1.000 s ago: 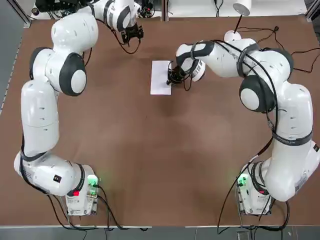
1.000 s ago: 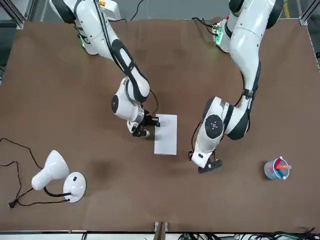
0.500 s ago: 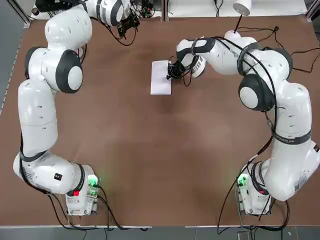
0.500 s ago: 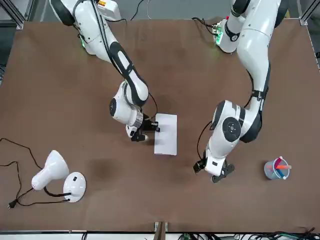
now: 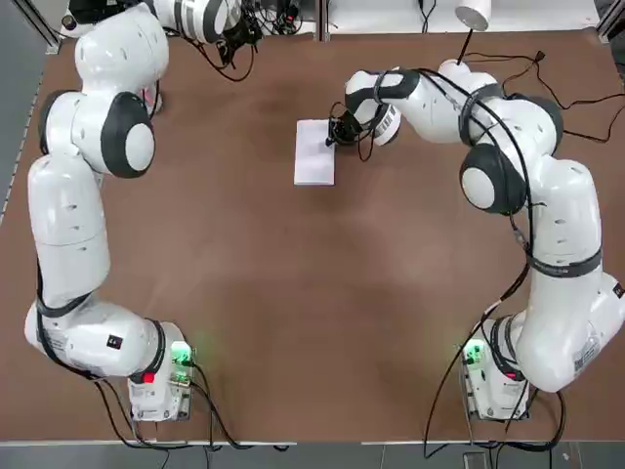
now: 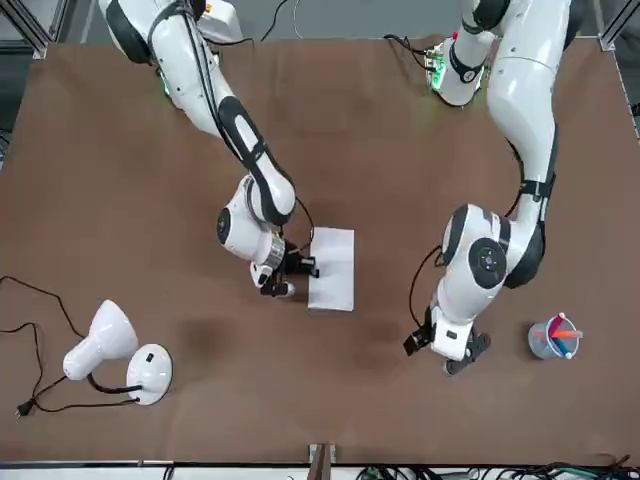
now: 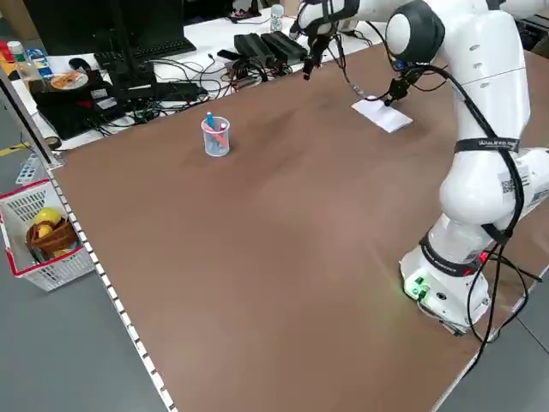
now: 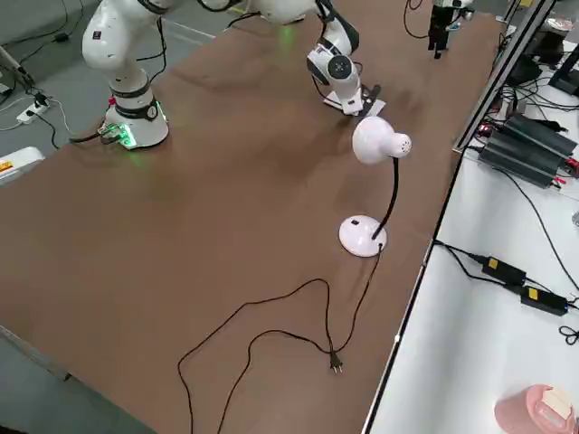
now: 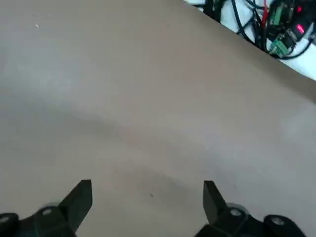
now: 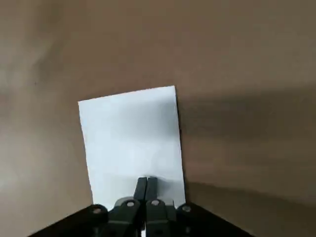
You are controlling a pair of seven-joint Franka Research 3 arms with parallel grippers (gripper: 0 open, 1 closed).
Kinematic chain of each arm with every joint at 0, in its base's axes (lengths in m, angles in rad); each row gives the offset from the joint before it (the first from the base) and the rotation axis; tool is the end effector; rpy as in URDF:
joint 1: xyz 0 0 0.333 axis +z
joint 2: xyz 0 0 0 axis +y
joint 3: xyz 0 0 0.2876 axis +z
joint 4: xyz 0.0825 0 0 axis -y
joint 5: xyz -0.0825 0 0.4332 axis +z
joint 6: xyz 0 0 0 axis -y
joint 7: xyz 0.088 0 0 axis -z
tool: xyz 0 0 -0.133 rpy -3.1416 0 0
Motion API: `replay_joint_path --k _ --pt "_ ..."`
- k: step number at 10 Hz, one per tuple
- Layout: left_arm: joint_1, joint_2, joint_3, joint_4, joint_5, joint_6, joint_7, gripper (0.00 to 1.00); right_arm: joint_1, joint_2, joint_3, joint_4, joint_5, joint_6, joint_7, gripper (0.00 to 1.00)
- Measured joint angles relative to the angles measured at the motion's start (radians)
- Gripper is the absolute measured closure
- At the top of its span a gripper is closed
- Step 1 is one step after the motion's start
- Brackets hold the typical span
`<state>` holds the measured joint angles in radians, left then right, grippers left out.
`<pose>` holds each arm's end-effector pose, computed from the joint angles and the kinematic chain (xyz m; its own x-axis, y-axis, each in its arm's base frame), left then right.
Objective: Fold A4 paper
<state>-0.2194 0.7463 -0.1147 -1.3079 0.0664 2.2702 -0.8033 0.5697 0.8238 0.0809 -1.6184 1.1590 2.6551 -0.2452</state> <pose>0.7552 -0.2403 0.2515 0.8771 0.4600 0.1384 0.4364 -0.8834 0.1707 0.5805 0.4200 0.0728 0.9906 -0.1346 -0.0226 -0.1179 -0.7607 -0.6383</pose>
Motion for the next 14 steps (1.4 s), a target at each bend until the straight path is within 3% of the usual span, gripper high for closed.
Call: replay_joint_path --k 4,9,14 --pt "0.138 -0.066 -0.027 -0.034 0.0 -0.003 0.258 0.0 -0.006 0.03 -0.008 0.044 0.0 0.0 -0.016 0.96" --pt "0.355 -0.248 -0.062 -0.229 -0.063 -0.017 0.731 0.0 -0.011 0.058 -0.016 0.099 0.0 0.0 -0.016 0.96" --pt "0.375 -0.462 -0.076 -0.3 -0.07 -0.203 0.764 0.0 -0.028 0.091 -0.017 0.175 0.0 -0.001 -0.017 0.97"
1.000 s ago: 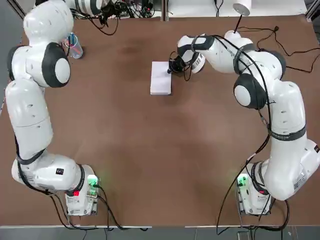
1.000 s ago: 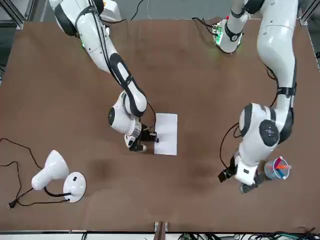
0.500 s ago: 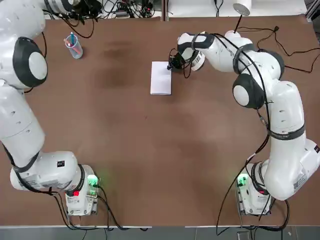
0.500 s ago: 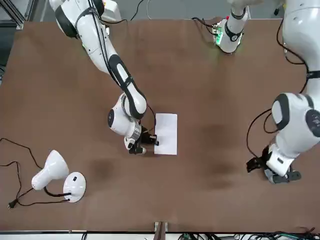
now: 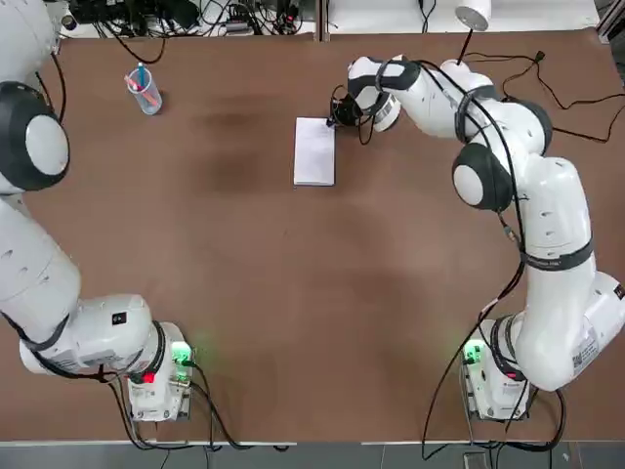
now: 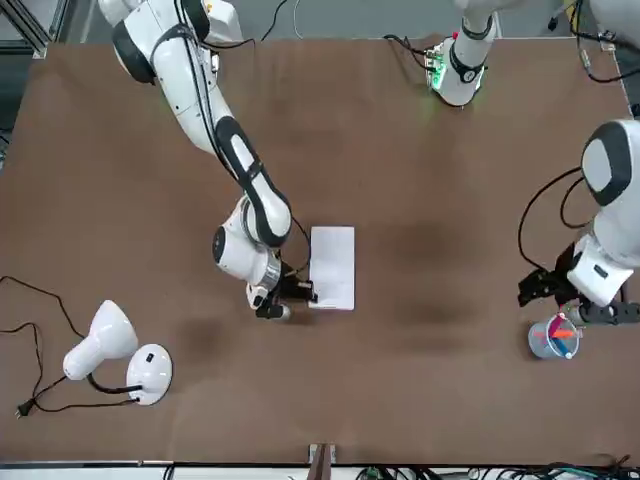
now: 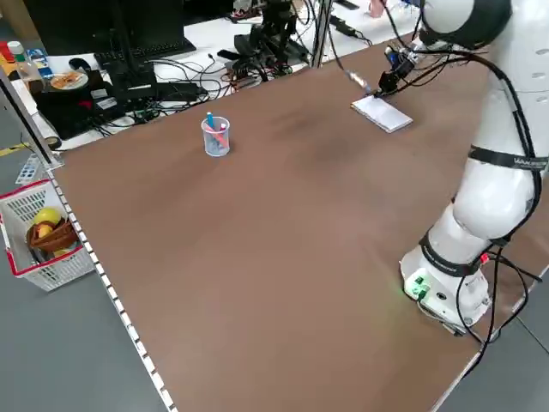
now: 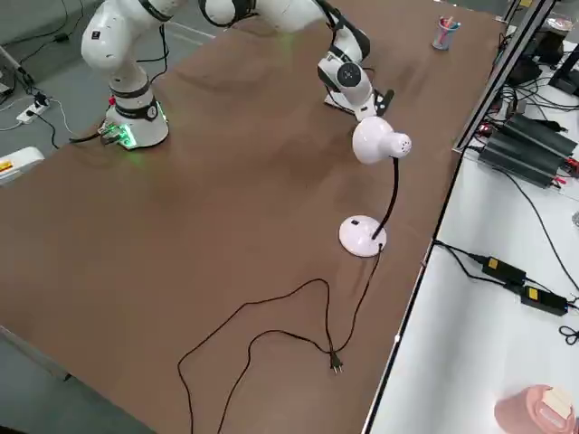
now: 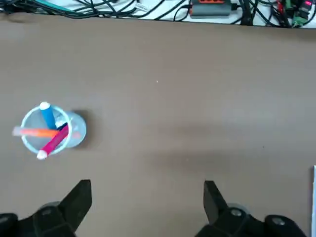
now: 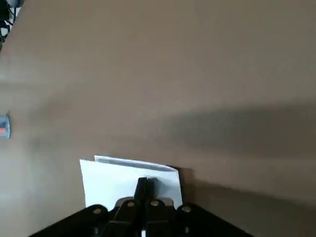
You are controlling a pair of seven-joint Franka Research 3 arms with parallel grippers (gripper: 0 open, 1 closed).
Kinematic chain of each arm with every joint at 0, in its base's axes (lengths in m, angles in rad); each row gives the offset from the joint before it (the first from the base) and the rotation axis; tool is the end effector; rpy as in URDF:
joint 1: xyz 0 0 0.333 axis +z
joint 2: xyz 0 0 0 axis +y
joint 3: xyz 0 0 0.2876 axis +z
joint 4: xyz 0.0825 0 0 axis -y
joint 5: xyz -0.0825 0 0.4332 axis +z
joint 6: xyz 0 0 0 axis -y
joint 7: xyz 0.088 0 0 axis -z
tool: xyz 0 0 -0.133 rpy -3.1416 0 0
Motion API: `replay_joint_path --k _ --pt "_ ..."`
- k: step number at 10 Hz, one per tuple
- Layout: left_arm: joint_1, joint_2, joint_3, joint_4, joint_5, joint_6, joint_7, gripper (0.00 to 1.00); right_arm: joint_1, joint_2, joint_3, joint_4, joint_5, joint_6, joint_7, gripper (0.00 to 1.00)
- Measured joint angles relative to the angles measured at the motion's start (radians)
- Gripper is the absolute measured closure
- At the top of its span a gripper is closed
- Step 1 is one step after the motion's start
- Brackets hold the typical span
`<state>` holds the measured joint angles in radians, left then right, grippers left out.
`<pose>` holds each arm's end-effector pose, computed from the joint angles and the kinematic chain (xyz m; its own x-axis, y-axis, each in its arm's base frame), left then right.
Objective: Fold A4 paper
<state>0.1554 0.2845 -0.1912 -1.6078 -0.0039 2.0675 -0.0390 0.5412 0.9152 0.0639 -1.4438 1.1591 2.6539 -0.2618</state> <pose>0.7063 -0.0159 0.4150 0.9841 0.0225 0.1764 0.0113 -0.9979 0.0640 0.6355 0.4146 0.0861 0.9839 -0.1706 0.0533 -0.0903 -0.7318 -0.6755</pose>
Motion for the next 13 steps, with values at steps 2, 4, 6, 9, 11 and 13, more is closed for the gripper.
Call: replay_joint_path --k 2,4,6,9,11,13 --pt "0.017 -0.092 -0.008 -0.021 0.0 -0.125 0.0 0.0 -0.012 -0.006 -0.016 0.04 0.0 -0.064 0.001 0.97" --pt "0.056 -0.181 -0.01 -0.013 -0.004 -0.287 0.025 0.0 -0.02 -0.06 -0.025 0.037 0.0 -0.131 0.001 0.95" --pt "0.093 -0.268 -0.005 0.023 -0.015 -0.407 0.077 0.0 -0.012 -0.164 -0.026 -0.045 -0.02 -0.175 0.001 0.87" --pt "0.085 -0.31 0.007 0.114 -0.015 -0.506 0.08 0.0 -0.01 -0.404 -0.068 -0.269 -0.193 -0.277 0.0 0.42" --pt "0.056 -0.322 0.017 0.119 -0.015 -0.511 0.078 0.0 -0.046 -0.56 -0.094 -0.418 -0.407 -0.348 0.001 0.12" --pt "0.011 -0.326 0.066 0.117 -0.015 -0.528 0.079 0.0 -0.153 -0.672 -0.1 -0.459 -0.65 -0.524 0.002 0.06"
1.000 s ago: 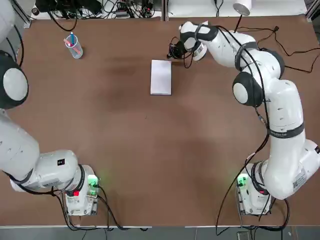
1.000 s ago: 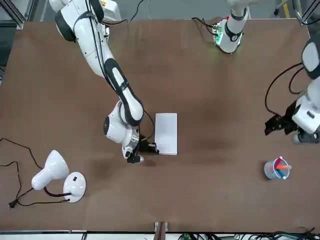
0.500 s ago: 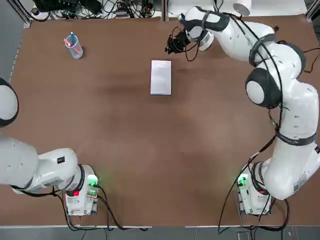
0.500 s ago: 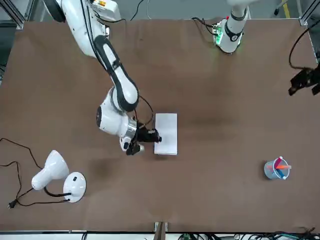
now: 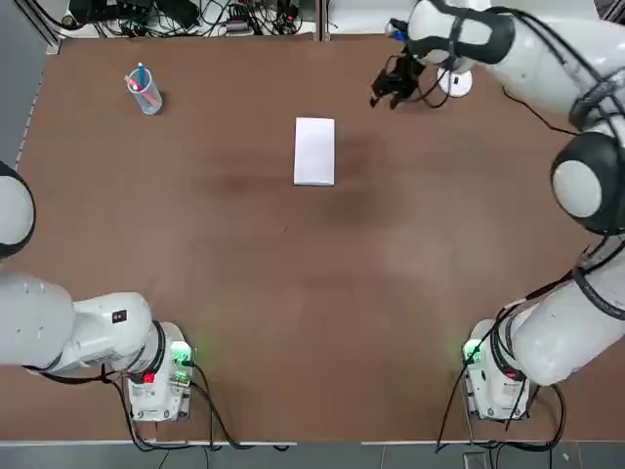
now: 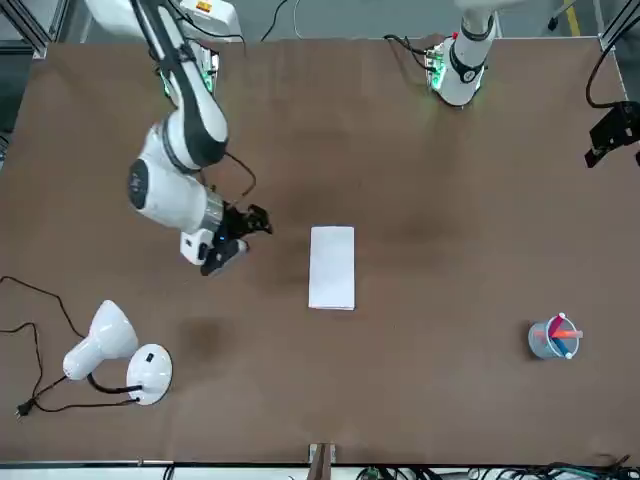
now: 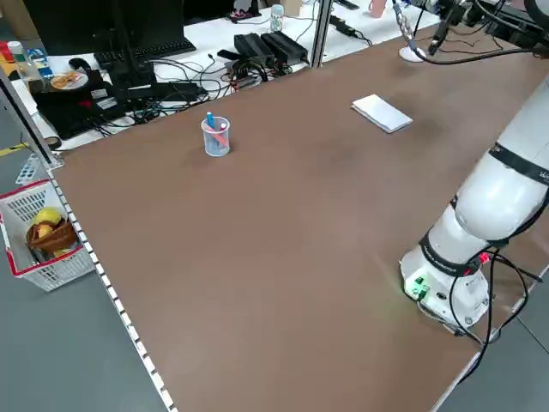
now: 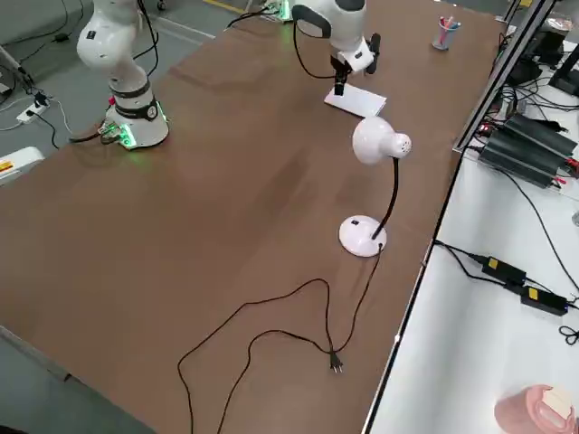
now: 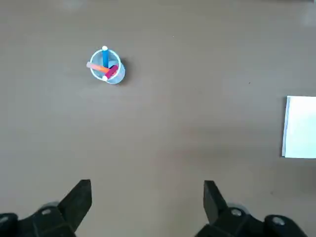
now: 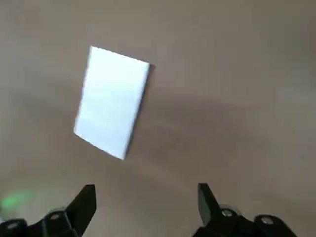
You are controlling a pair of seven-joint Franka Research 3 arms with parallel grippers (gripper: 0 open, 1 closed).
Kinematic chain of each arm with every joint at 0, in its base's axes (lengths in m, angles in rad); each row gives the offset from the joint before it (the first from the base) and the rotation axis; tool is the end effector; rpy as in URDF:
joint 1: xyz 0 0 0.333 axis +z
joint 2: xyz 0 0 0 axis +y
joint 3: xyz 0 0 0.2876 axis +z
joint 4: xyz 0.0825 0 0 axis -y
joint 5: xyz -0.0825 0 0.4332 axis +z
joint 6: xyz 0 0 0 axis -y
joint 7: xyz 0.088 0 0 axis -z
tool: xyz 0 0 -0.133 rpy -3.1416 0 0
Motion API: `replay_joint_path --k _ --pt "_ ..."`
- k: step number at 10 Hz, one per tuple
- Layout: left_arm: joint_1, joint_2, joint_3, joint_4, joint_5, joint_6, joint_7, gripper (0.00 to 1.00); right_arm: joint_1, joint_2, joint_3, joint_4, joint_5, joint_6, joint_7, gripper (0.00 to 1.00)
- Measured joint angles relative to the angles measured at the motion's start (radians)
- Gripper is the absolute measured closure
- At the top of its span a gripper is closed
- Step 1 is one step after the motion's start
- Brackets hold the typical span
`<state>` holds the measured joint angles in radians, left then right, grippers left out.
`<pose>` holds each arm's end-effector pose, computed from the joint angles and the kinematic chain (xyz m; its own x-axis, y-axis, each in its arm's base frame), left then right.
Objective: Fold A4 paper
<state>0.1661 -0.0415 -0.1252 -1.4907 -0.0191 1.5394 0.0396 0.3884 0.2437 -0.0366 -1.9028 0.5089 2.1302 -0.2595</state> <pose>0.5899 0.0201 0.6335 0.9959 0.0002 0.0902 -0.0007 -0.9999 0.0102 0.5972 0.2539 0.2980 0.9463 0.3213 0.0350 0.3073 -0.8608 -0.4056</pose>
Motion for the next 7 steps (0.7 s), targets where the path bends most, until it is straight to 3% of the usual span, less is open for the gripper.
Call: replay_joint_path --k 4,7 --pt "-0.014 -0.006 0.027 -0.005 0.0 -0.016 0.003 0.0 -0.185 -0.149 -0.003 0.012 -0.334 -0.235 0.011 0.01" --pt "-0.015 -0.006 0.027 -0.006 0.0 -0.016 0.003 0.0 -0.233 -0.198 -0.002 0.147 -0.481 -0.425 0.133 0.01"
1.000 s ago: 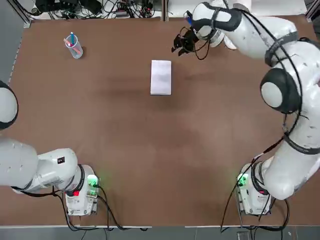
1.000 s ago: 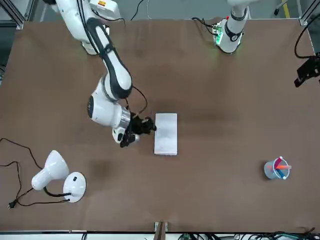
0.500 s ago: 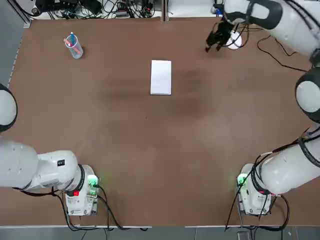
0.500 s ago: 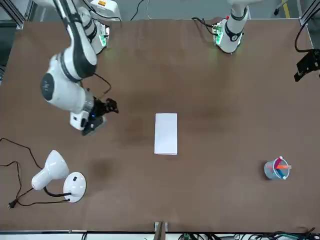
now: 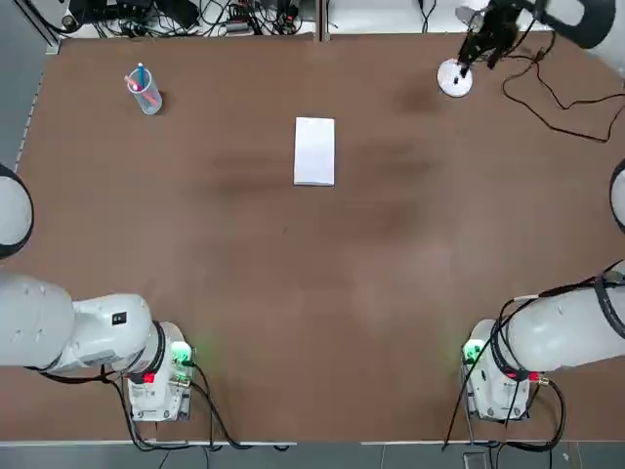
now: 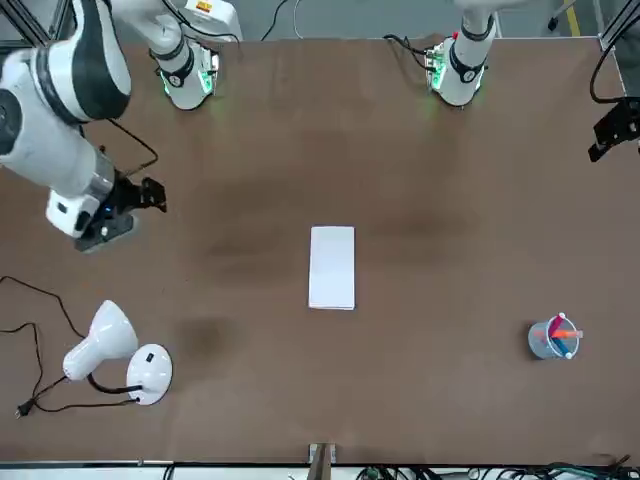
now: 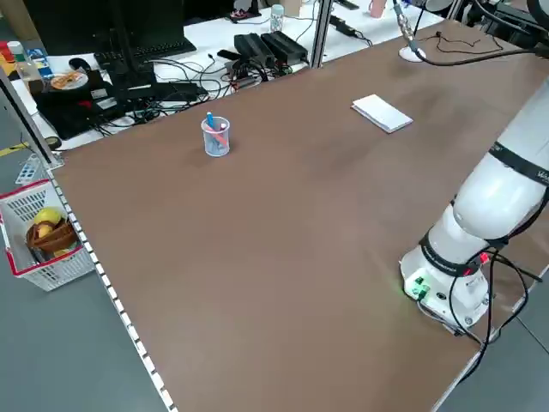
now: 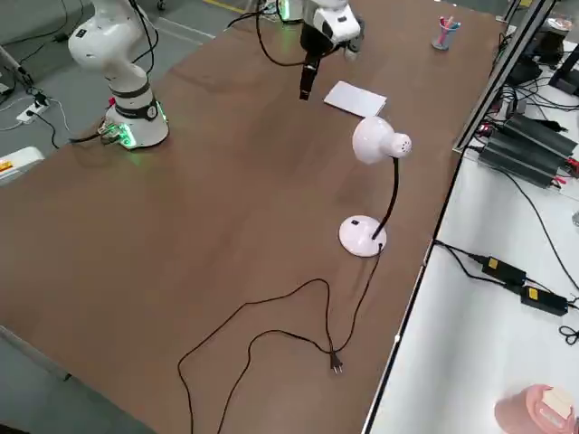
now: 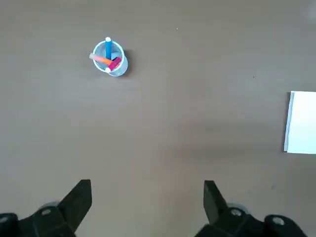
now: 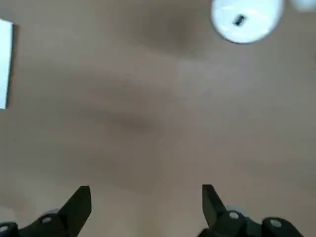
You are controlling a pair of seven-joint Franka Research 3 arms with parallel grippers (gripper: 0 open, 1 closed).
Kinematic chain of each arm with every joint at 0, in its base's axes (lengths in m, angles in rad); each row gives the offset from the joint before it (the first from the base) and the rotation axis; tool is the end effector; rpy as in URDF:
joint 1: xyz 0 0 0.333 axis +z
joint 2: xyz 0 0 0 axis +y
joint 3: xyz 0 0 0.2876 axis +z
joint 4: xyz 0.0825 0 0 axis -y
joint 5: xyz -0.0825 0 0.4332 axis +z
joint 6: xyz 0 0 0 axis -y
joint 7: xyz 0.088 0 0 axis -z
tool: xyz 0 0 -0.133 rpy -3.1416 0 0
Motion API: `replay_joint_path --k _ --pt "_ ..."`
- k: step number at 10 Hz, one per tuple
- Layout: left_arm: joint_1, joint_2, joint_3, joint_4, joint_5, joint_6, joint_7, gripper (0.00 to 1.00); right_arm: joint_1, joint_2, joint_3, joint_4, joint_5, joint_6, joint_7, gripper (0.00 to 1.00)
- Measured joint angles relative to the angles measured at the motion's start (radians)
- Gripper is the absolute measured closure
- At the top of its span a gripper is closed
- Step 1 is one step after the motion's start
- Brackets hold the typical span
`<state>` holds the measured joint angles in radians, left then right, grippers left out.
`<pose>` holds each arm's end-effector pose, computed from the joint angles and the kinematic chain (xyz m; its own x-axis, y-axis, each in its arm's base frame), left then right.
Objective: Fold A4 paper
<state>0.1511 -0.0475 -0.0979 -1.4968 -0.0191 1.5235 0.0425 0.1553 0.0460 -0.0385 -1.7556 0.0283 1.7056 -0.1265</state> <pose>0.5858 0.0272 0.6324 0.9972 0.0094 0.0745 0.0086 -0.9999 0.0112 0.6065 0.0748 0.4570 0.9673 0.2365 -0.0918 0.2340 -0.9715 -0.0377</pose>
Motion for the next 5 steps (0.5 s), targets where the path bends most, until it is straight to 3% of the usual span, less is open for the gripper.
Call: replay_joint_path --k 5 --pt "0.002 0.002 0.005 -0.04 0.0 0.067 -0.001 0.0 -0.146 -0.018 -0.011 0.283 -0.014 -0.275 0.03 0.01"
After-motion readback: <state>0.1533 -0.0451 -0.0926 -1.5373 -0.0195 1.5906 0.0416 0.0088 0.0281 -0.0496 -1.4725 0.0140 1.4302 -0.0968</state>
